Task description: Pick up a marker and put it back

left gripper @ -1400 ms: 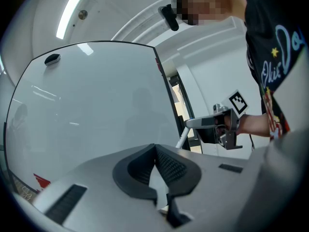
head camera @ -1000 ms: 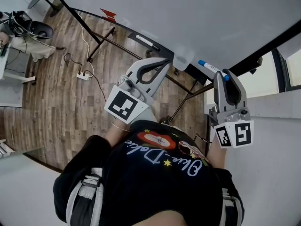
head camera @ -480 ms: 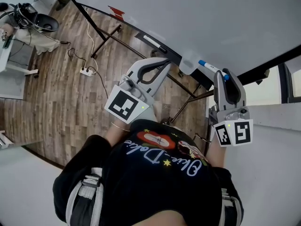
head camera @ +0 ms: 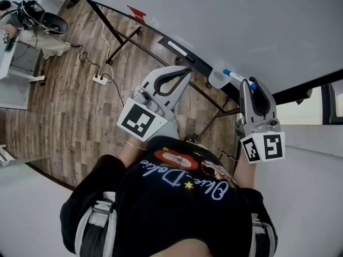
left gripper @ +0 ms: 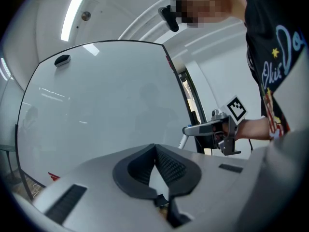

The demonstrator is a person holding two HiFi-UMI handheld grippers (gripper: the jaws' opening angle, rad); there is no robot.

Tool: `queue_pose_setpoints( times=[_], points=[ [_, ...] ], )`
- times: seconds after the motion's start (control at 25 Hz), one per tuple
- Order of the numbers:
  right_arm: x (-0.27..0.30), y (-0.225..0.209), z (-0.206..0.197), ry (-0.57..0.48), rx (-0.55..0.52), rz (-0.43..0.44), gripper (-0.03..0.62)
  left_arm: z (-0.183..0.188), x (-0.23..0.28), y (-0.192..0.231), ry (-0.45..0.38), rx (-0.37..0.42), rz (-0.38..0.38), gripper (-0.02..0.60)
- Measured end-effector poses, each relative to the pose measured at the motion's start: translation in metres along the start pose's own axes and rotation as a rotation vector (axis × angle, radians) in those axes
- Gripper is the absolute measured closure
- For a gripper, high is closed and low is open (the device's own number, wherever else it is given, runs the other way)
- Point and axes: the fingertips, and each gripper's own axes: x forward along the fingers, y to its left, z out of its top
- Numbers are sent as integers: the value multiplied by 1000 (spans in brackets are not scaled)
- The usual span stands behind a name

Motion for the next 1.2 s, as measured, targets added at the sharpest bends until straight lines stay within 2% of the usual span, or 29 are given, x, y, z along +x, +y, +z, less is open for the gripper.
queue_pose_setpoints(
  times=[1.2],
  points=[
    [37, -8, -75, 168, 15, -20, 520, -18, 4, 23, 52, -14, -5, 578]
  ],
)
